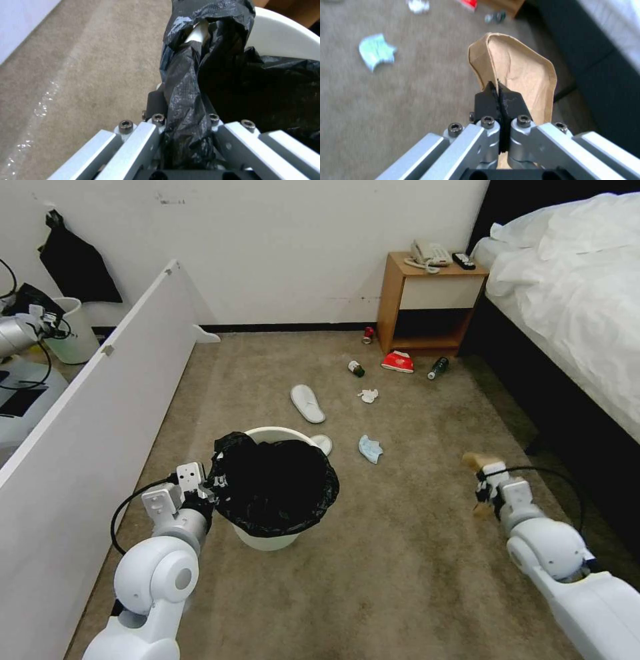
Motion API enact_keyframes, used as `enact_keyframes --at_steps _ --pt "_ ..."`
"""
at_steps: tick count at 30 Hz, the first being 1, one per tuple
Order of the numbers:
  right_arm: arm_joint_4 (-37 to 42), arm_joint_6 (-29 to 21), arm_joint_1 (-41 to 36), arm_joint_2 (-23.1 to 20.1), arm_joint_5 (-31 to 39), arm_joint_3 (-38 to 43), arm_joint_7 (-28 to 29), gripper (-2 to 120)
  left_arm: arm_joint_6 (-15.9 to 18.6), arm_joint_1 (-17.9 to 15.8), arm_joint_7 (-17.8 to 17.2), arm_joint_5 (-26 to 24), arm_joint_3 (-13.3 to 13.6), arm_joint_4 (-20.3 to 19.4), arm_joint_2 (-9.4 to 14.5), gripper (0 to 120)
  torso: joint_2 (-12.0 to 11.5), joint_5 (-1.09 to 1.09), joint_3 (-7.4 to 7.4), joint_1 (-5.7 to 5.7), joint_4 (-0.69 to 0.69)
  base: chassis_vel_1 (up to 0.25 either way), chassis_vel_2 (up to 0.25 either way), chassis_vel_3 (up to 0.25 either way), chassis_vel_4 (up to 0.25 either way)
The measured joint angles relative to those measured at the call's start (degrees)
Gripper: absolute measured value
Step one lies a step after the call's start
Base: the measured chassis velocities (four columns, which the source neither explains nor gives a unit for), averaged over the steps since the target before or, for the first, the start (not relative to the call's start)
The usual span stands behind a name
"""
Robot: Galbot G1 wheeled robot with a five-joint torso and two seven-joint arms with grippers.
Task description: Pick up the trash bin, then pick up the garbage from the floor and place it into the trash bin.
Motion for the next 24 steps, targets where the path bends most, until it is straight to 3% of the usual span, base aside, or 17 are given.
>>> enact_keyframes --at_steps 13,24 --pt "10.9 8.8 0.0 -0.8 3.4 5.1 -6.6 0 1.6 0.7 -2.8 -7.7 1.1 -1.0 1.1 5 0.0 -0.01 0.00 0.00 0.00 0.000 0.000 0.000 0.000" --pt "11.2 28.1 1.6 -1.1 6.6 3.6 -18.7 0 1.7 1.4 -4.3 -13.3 4.1 -0.8 3.3 5 0.0 0.00 0.00 0.00 0.01 0.000 0.000 0.000 0.000"
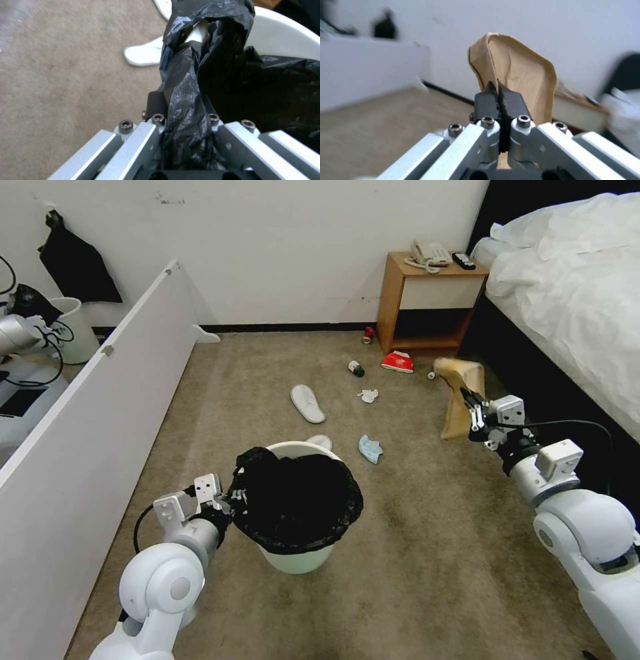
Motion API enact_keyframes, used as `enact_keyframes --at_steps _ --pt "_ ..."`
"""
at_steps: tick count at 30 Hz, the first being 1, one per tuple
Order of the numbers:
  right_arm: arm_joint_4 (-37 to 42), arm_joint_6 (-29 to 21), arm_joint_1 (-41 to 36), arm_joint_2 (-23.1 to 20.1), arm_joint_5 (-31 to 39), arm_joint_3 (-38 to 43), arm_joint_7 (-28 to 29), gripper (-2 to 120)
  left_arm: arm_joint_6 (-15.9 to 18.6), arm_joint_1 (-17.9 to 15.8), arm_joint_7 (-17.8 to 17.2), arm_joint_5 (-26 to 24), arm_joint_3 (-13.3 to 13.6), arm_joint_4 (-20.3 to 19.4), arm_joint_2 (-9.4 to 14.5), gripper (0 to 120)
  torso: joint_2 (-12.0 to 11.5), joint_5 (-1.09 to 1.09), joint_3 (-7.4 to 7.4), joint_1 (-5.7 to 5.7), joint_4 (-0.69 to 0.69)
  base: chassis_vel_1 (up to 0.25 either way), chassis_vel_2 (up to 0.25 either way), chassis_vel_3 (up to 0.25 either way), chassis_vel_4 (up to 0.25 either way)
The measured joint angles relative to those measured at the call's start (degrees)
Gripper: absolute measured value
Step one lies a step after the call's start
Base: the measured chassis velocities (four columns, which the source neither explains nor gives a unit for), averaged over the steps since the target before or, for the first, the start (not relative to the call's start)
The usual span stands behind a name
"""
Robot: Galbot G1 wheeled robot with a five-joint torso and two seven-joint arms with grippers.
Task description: Pick up the trash bin, then pick up the garbage from the floor and place it into the trash bin.
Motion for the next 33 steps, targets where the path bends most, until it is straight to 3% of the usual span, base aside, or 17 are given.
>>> enact_keyframes --at_steps 5,14,20,33 --pt "0.7 5.1 0.5 -0.6 1.5 -1.8 -4.9 0 0.0 -1.3 0.2 -2.2 1.4 1.7 1.2 5 0.0 0.00 0.00 0.00 0.00 0.000 0.000 0.000 0.000" --pt "2.9 9.4 0.4 -1.9 3.3 -4.3 -8.6 0 0.0 -3.7 2.4 -3.8 4.2 5.0 1.7 5 0.0 0.00 0.00 0.00 -0.01 0.000 0.000 0.000 0.000" --pt "3.2 11.4 0.1 -3.3 3.4 -5.6 -11.2 0 0.0 -5.6 3.6 -5.4 6.8 7.3 2.0 5 0.0 0.00 0.00 0.00 0.00 0.000 0.000 0.000 0.000" --pt "2.1 12.6 -1.0 -6.4 3.1 -6.9 -14.5 0 0.0 -9.2 5.0 -6.6 9.2 9.9 1.6 5 0.0 0.00 0.00 0.00 0.00 0.000 0.000 0.000 0.000"
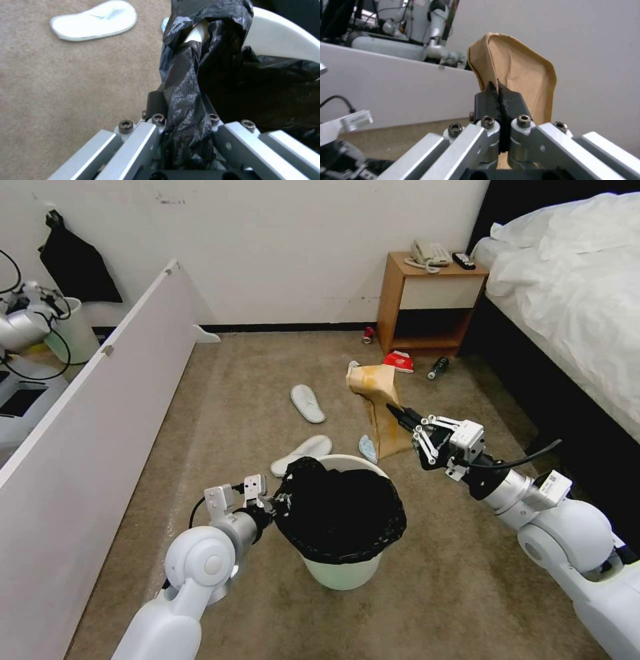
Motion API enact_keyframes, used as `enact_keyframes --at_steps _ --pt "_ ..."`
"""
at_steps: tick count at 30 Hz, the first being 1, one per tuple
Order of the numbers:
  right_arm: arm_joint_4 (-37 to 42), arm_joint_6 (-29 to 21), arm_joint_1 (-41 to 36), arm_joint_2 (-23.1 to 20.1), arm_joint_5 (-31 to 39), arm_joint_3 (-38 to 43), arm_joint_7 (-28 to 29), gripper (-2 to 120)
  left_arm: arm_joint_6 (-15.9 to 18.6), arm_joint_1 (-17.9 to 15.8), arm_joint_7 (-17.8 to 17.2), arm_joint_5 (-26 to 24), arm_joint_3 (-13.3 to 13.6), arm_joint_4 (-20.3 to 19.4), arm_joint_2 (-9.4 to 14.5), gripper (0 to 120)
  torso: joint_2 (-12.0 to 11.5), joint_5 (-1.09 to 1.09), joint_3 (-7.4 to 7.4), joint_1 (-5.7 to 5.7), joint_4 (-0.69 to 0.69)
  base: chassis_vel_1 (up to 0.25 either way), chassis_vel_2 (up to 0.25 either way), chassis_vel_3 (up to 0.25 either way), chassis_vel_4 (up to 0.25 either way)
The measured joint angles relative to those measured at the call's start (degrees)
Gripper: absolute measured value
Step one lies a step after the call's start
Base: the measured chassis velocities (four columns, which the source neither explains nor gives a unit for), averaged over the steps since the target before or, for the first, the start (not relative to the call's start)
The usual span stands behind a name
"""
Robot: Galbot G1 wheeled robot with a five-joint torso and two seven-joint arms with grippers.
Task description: Pick up the trash bin, then pick up the garbage from the floor and place it into the trash bin.
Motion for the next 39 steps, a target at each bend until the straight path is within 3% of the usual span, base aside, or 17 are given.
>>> enact_keyframes --at_steps 23,39 --pt "-1.1 0.1 0.3 -1.5 -0.3 -1.6 -1.2 0 -0.6 -7.3 3.6 -1.6 5.9 5.8 -1.4 5 0.0 0.00 0.00 0.00 0.00 0.000 0.000 0.000 0.000" --pt "-1.5 0.3 -1.1 -3.3 -0.9 -2.1 -1.7 0 -0.7 -7.5 4.2 -1.5 5.7 5.6 -1.3 5 0.0 0.00 -0.01 0.00 0.00 0.000 0.000 0.000 0.000"
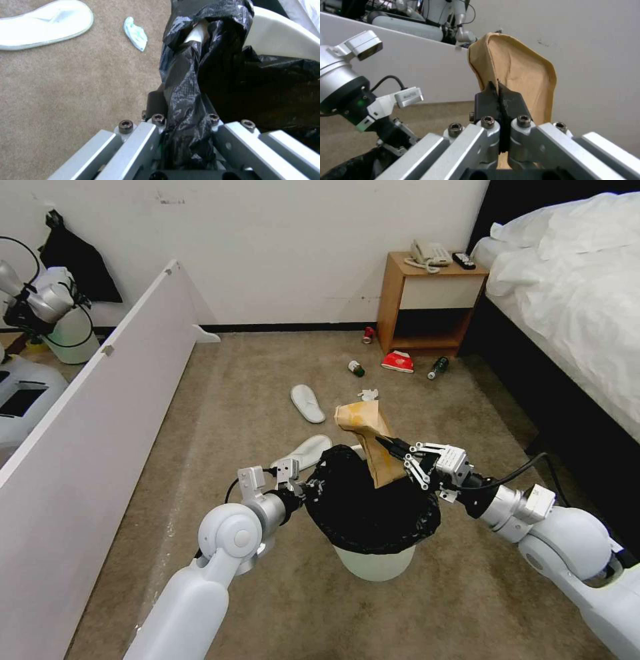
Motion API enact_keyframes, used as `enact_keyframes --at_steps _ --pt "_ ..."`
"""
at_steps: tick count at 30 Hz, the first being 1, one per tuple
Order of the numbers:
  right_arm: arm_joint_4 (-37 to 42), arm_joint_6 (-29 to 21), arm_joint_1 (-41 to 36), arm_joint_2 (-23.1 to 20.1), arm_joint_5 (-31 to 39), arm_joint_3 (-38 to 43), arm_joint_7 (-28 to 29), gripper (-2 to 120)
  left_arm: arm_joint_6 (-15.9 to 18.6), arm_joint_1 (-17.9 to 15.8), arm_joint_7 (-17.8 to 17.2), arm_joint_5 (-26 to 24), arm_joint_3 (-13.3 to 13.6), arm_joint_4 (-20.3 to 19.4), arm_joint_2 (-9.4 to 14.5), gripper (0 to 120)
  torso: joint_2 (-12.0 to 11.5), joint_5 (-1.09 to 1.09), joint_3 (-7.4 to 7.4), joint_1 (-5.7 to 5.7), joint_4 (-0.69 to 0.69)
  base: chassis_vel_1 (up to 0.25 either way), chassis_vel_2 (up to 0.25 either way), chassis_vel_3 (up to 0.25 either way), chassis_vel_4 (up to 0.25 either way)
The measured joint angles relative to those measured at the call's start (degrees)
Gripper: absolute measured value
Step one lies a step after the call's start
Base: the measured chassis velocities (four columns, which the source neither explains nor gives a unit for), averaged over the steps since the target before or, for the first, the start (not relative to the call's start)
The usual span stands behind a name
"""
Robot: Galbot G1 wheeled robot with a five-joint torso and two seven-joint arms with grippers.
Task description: Pick up the trash bin, then pick up the garbage from the floor and place it into the trash bin.
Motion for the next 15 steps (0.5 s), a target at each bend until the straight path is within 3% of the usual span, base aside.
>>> enact_keyframes --at_steps 5,11,14,15 --pt "0.0 0.0 0.5 0.0 0.0 -0.5 1.0 15 0.0 0.2 -0.1 0.1 -0.1 0.0 -0.1 5 0.0 0.00 0.00 0.00 0.00 0.000 0.000 0.000 0.000" --pt "0.2 0.0 0.7 -0.6 0.1 -0.5 1.8 43 0.1 0.4 -0.3 0.4 -0.3 -0.1 -0.4 5 0.0 0.00 0.00 0.00 0.00 0.000 0.000 0.000 0.000" --pt "0.2 0.0 0.9 -0.6 0.1 -0.5 1.9 46 0.1 0.5 -0.3 0.4 -0.3 -0.2 -0.4 5 0.0 0.00 0.00 0.00 0.00 0.000 0.000 0.000 0.000" --pt "0.2 0.0 1.2 -0.7 0.3 -0.7 2.0 53 0.1 0.6 -0.4 0.4 -0.3 -0.3 -0.4 5 0.0 0.00 0.00 0.00 0.00 0.000 0.000 0.000 0.000"
